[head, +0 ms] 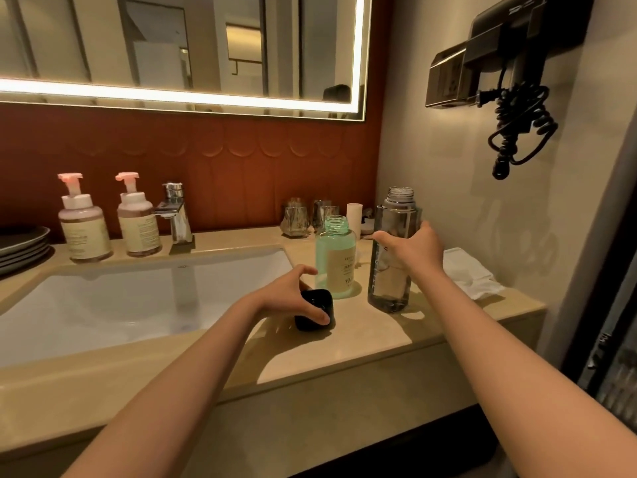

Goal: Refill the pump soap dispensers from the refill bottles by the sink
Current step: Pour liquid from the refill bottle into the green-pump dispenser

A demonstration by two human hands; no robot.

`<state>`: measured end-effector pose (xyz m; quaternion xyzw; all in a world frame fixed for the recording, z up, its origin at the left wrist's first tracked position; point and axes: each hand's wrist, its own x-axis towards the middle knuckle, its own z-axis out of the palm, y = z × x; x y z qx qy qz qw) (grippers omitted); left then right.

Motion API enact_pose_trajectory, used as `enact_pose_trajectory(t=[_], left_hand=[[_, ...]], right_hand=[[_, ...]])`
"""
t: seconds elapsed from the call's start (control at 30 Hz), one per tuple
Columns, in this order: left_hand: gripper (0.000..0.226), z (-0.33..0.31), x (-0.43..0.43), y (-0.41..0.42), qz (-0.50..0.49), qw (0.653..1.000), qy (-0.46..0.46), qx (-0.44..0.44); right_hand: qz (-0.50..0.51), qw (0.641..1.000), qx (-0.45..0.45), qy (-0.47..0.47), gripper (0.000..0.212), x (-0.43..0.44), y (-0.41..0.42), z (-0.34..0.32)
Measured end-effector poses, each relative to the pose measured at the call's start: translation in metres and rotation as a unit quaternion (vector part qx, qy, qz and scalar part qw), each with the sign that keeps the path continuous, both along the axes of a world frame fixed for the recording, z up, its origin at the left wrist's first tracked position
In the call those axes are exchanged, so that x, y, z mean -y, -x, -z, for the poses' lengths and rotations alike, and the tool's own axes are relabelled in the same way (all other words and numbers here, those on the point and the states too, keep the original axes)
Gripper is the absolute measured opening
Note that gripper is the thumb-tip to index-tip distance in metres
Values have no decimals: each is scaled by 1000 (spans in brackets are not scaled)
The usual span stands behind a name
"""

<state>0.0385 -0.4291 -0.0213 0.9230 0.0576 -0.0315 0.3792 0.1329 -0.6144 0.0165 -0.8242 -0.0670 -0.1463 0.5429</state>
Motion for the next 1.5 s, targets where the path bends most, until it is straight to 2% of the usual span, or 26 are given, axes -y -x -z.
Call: enact_pose_trajectory(t=[0.1,0.2,0.27,0.37,0.47,0.53,0.67,0.77,0.87,1.1,1.23,1.5], left_hand=[[92,5,-1,-2,2,1000,-16,-3],[84,2,-1,-5,-38,998,44,38],[79,-3,-2,-12,-94,987,89,95],[89,-12,0,-30,-149,976,62,149],[107,-21,11,-49,-145,973,31,175],[109,-25,19,-59,-134,973,37,187],[79,-28,25,-75,-136,971,-13,197],[70,-27,25,-76,-131,968,-23,214],[74,-25,24,-74,-136,963,-19,231],[79,-23,22,-73,-144,960,29,238],[79,-23,22,-75,-142,963,35,226],[94,-20,20,-77,-147,963,46,221]], right_hand=[[0,1000,-1,7,87,0,-2,0],[-3,1000,3,27,95,0,-4,1],[2,999,5,34,93,-1,-5,1],[9,999,13,42,87,-2,-7,0],[5,998,19,53,84,-2,-13,-2],[-4,997,24,67,79,-1,-14,-5],[-22,995,37,95,74,-1,-19,-11],[-29,990,41,133,78,-2,-24,-15],[-33,978,46,201,85,-2,-24,-22],[-52,950,50,305,80,-1,-20,-32],[-62,938,45,338,67,-3,-16,-38],[-70,911,21,405,60,-17,-10,-51]])
